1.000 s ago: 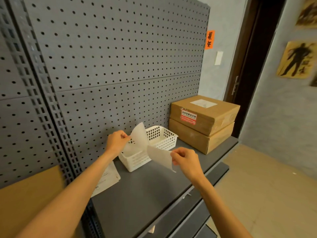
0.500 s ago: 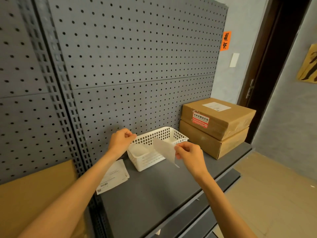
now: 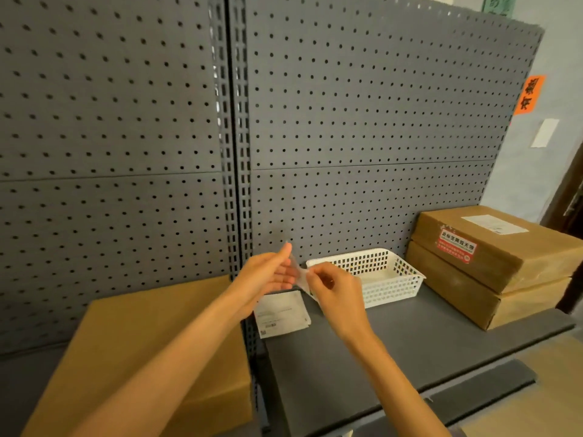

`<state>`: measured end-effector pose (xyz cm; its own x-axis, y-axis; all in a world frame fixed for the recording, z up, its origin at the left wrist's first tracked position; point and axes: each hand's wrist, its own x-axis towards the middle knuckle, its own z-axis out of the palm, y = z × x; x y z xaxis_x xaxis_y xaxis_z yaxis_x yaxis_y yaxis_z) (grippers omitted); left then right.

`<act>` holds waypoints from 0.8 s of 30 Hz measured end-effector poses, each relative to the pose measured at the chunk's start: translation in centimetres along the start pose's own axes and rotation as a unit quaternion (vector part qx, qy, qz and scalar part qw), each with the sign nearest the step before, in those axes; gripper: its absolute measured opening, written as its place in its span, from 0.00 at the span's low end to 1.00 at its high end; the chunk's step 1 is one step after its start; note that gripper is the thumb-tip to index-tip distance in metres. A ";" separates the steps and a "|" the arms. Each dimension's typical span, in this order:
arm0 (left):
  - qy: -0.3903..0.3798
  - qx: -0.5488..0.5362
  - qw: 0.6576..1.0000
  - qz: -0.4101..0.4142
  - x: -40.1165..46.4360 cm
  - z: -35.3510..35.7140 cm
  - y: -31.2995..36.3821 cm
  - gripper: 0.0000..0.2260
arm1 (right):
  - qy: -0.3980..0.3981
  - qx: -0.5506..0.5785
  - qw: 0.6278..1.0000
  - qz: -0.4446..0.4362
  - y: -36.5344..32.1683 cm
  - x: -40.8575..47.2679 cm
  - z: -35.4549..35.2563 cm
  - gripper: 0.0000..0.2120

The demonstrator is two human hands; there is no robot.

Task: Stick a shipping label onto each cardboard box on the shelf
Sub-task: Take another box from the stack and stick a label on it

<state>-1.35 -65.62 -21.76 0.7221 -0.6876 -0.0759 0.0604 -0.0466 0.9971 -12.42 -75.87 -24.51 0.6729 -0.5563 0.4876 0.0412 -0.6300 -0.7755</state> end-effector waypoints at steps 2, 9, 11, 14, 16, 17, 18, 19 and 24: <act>0.013 0.004 1.000 -0.001 -0.7 -1.2 -0.4 0.18 | -0.028 -0.008 0.999 -0.028 -0.6 -0.5 1.4 0.06; 0.081 0.015 0.996 0.017 -2.5 -4.1 -1.0 0.06 | -0.083 -0.006 0.995 -0.052 -1.9 -1.6 4.2 0.06; 0.100 0.025 0.994 0.025 -2.7 -4.8 -1.0 0.06 | -0.100 -0.008 0.993 -0.055 -2.1 -1.8 4.7 0.08; 0.125 0.048 0.990 0.042 -3.1 -5.8 -0.9 0.06 | -0.106 -0.007 0.993 -0.049 -2.2 -2.0 4.9 0.12; 0.143 0.052 0.987 0.051 -3.4 -6.5 -0.6 0.06 | -0.074 0.005 0.997 -0.028 -2.2 -1.8 4.7 0.12; 0.150 0.052 0.986 0.054 -3.6 -6.8 -0.5 0.05 | -0.050 0.011 0.999 -0.015 -2.3 -1.6 4.6 0.11; 0.154 0.051 0.985 0.056 -3.8 -7.1 -0.4 0.05 | -0.027 0.019 0.999 -0.004 -2.4 -1.3 4.5 0.10; 0.156 0.052 0.985 0.057 -4.0 -7.5 -0.3 0.05 | -0.009 0.022 1.000 0.006 -2.5 -1.1 4.4 0.09; 0.157 0.050 0.984 0.065 -5.0 -9.4 -0.3 0.06 | -0.040 0.011 0.997 0.061 -3.1 0.2 5.1 0.12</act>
<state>1.50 -55.32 -21.79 0.8979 -0.4348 0.0694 -0.1033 -0.0548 0.9931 -8.62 -71.27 -24.05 0.7304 -0.5823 0.3570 -0.0280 -0.5478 -0.8361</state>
